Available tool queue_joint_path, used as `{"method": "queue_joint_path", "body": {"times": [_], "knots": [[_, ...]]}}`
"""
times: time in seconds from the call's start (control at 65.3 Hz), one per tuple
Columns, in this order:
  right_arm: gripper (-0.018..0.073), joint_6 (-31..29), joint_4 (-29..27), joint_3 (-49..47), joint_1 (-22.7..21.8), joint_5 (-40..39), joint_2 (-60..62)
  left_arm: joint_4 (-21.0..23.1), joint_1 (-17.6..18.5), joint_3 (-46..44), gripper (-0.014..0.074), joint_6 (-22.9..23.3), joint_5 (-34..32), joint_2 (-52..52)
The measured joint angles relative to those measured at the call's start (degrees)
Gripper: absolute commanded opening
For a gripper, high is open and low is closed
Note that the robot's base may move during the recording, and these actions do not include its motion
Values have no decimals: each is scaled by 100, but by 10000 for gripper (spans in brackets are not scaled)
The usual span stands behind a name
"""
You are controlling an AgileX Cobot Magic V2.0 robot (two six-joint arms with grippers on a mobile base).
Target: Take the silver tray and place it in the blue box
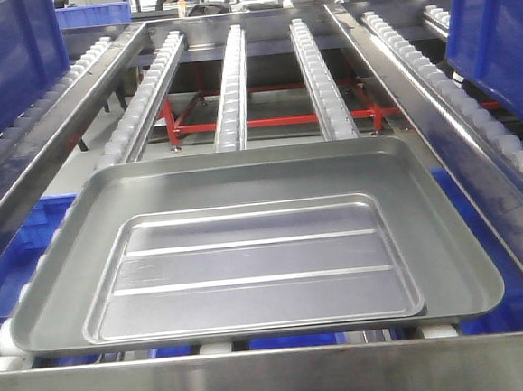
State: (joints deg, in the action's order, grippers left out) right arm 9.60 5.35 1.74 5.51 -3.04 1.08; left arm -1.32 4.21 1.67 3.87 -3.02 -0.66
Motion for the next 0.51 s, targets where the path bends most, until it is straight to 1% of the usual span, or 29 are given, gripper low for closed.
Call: {"method": "queue_joint_path", "body": {"times": [0.505], "knots": [[52,0,0,0,0,0,0,0,0,0,-104,0,0,0]]}}
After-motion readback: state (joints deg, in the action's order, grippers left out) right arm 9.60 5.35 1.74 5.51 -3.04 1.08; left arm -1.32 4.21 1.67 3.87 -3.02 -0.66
